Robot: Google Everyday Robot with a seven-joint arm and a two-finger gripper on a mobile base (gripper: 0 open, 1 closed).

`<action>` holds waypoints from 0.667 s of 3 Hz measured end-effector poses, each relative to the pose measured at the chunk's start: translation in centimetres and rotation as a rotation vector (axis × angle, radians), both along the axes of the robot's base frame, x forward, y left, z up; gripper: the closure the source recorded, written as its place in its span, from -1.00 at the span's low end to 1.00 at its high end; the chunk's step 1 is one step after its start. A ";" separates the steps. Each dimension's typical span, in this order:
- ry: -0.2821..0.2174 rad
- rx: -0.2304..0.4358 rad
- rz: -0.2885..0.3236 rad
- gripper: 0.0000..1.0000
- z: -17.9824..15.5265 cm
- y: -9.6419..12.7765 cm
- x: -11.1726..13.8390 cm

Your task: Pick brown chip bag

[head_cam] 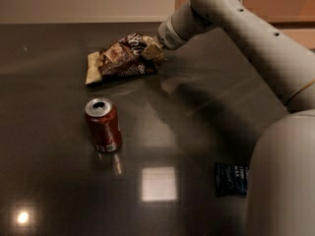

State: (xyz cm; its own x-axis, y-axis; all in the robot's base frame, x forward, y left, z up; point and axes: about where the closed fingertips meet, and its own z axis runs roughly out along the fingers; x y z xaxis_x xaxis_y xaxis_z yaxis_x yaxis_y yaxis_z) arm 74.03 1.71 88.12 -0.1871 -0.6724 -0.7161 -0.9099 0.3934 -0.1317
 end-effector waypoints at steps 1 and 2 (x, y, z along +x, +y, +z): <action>0.006 0.024 -0.003 1.00 2.6 -1.5 -1.2; 0.007 0.047 -0.001 1.00 5.3 -3.1 -2.6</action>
Offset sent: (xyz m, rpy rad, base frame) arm -0.0444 -0.0599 0.0935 0.0765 -0.0005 -0.0089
